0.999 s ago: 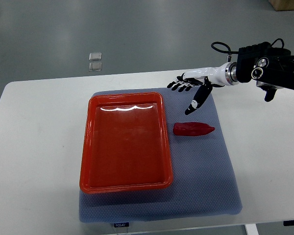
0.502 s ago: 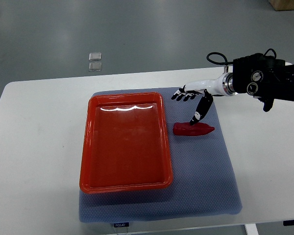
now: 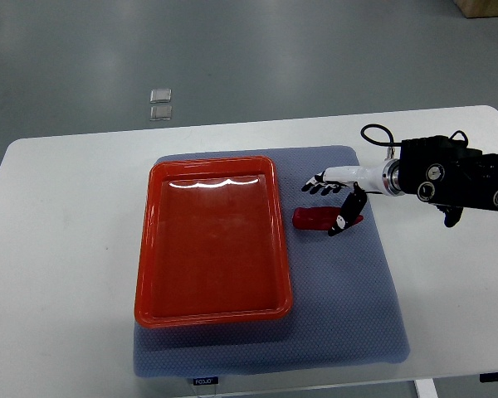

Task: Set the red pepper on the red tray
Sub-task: 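Lower the right hand over the red pepper and close fingers around it, then lift the red pepper with the right hand and carry it over the tray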

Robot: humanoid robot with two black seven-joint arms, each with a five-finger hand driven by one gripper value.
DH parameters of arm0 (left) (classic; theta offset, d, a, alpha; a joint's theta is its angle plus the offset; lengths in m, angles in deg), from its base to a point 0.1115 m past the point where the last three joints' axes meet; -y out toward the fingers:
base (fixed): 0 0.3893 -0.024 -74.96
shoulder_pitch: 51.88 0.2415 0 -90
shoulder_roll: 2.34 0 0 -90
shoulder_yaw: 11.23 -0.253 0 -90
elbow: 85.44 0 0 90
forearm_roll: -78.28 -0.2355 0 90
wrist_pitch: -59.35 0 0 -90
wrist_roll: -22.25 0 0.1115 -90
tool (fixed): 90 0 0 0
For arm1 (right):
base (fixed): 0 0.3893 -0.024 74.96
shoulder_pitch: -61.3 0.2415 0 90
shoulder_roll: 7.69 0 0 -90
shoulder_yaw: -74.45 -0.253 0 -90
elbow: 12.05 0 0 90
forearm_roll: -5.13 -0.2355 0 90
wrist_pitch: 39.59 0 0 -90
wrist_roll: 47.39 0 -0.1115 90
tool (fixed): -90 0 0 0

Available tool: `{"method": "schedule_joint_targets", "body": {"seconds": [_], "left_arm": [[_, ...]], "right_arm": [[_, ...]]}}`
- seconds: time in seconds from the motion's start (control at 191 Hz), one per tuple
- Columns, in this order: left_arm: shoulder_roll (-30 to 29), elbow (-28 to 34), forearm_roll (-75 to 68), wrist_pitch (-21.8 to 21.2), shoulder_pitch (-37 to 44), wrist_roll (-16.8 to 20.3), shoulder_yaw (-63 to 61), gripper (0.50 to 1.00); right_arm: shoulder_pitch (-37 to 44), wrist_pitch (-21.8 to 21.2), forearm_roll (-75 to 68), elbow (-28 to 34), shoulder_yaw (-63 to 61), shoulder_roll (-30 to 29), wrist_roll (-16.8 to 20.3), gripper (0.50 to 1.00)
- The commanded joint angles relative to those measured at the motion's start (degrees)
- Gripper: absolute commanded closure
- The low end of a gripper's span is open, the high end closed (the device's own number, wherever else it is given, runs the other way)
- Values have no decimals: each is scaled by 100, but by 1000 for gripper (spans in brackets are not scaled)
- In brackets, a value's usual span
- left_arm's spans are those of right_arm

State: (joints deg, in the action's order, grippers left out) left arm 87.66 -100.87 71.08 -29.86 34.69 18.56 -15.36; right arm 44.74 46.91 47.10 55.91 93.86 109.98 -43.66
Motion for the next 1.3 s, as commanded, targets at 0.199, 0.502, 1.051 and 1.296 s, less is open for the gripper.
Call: {"method": "schedule_joint_targets", "body": {"seconds": [0.199, 0.502, 1.051, 1.296], "left_arm": [[0, 14, 0, 0, 0, 0, 0, 500], [0, 22, 0, 0, 0, 0, 0, 500], [0, 31, 0, 0, 0, 0, 0, 500], [0, 31, 0, 0, 0, 0, 0, 500]], "right_arm": [[-111, 174, 198, -37, 10, 2, 5, 658], [-207, 183, 286, -63, 19, -15, 5, 705], [-286, 183, 505, -63, 19, -77, -4, 965], [-102, 165, 488, -55, -34, 169, -4, 1000]]}}
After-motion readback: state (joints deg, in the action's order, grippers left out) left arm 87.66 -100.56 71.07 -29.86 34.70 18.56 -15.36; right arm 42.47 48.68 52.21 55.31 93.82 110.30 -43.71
